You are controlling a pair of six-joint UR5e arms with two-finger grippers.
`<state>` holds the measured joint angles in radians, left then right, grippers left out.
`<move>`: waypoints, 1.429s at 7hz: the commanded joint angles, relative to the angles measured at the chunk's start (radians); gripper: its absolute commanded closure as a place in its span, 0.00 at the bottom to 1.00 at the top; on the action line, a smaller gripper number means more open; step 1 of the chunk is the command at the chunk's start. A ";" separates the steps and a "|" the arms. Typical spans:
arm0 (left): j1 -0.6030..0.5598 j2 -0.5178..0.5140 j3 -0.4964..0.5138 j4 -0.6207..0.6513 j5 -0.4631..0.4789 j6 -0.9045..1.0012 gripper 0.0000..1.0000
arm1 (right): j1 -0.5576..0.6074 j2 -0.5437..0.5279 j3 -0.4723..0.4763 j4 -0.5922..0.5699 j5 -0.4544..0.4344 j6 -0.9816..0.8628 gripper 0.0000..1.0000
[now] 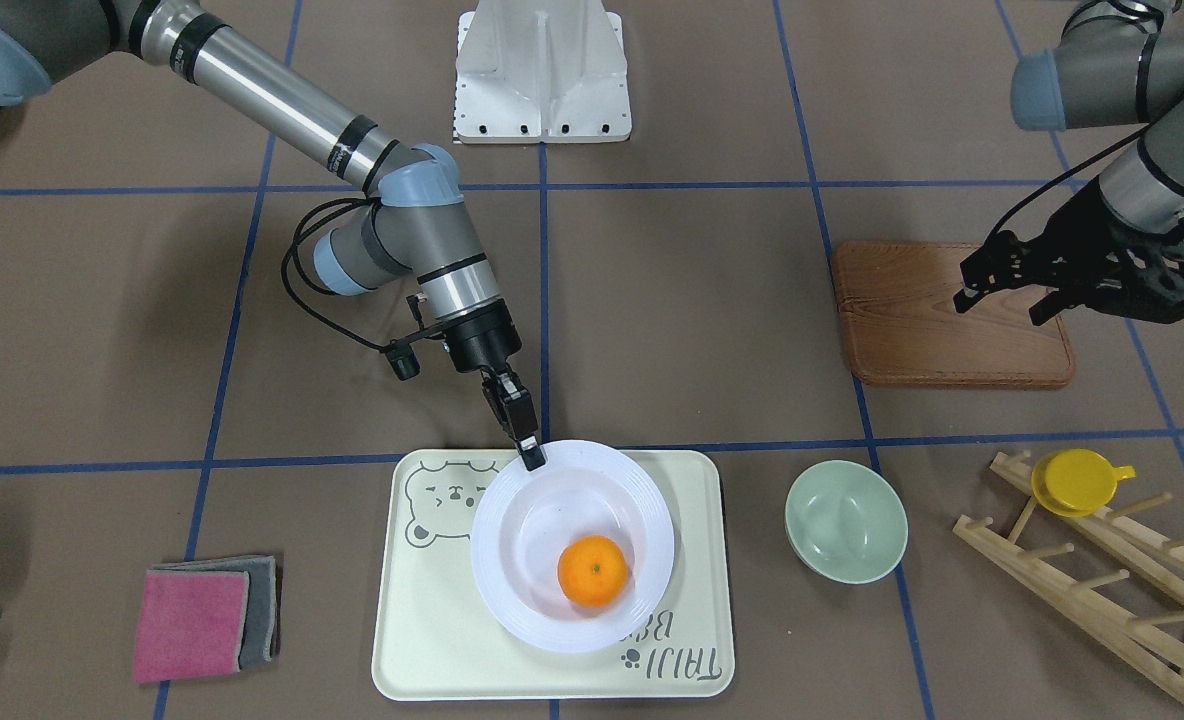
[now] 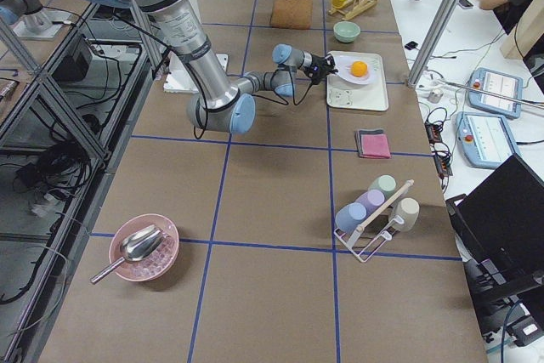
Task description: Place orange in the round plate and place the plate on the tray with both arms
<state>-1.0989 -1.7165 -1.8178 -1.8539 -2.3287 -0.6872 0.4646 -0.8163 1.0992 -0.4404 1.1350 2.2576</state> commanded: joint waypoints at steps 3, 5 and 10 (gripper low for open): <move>-0.002 0.000 0.000 0.001 0.000 0.000 0.02 | 0.138 -0.220 0.374 -0.214 0.663 -0.599 0.00; -0.010 0.008 0.009 -0.001 0.014 0.053 0.02 | 0.381 -0.288 0.502 -0.402 1.081 -0.854 0.00; -0.206 0.219 0.084 0.002 0.008 0.495 0.01 | 0.684 -0.439 0.734 -1.089 1.036 -1.798 0.00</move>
<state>-1.2677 -1.5312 -1.7511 -1.8528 -2.3187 -0.2377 1.0859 -1.1927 1.8102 -1.4576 2.1980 0.6343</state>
